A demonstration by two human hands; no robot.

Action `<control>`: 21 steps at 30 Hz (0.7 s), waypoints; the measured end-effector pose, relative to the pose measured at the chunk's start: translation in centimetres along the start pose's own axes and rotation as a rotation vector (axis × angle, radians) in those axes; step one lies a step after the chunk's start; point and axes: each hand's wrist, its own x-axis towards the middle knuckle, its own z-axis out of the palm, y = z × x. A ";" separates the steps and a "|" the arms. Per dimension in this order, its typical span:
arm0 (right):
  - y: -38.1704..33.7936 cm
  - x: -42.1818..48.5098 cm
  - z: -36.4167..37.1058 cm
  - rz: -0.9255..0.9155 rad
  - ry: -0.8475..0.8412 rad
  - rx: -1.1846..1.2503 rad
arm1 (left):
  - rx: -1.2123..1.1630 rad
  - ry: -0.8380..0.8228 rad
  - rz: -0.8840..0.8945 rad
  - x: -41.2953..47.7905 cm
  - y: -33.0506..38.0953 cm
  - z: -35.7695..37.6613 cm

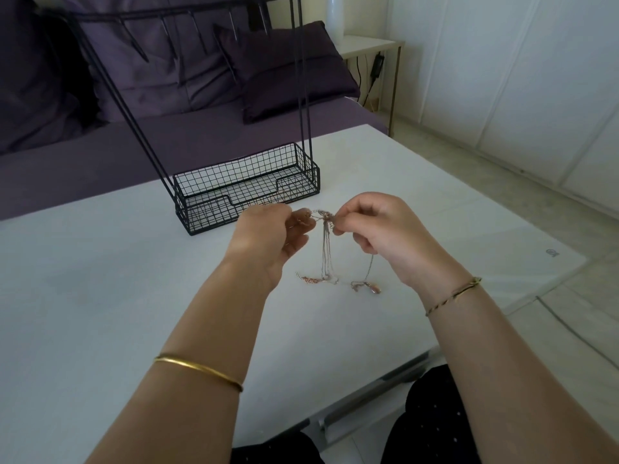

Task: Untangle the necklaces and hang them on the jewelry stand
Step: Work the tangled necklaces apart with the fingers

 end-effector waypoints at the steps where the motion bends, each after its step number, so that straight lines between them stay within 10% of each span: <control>1: 0.1 0.1 0.1 0.019 -0.004 -0.010 | 0.015 0.012 0.022 0.0 0.0 0.1; 21: -0.3 -0.5 0.8 0.109 -0.245 0.159 | 0.209 -0.047 0.269 -0.7 -0.1 0.5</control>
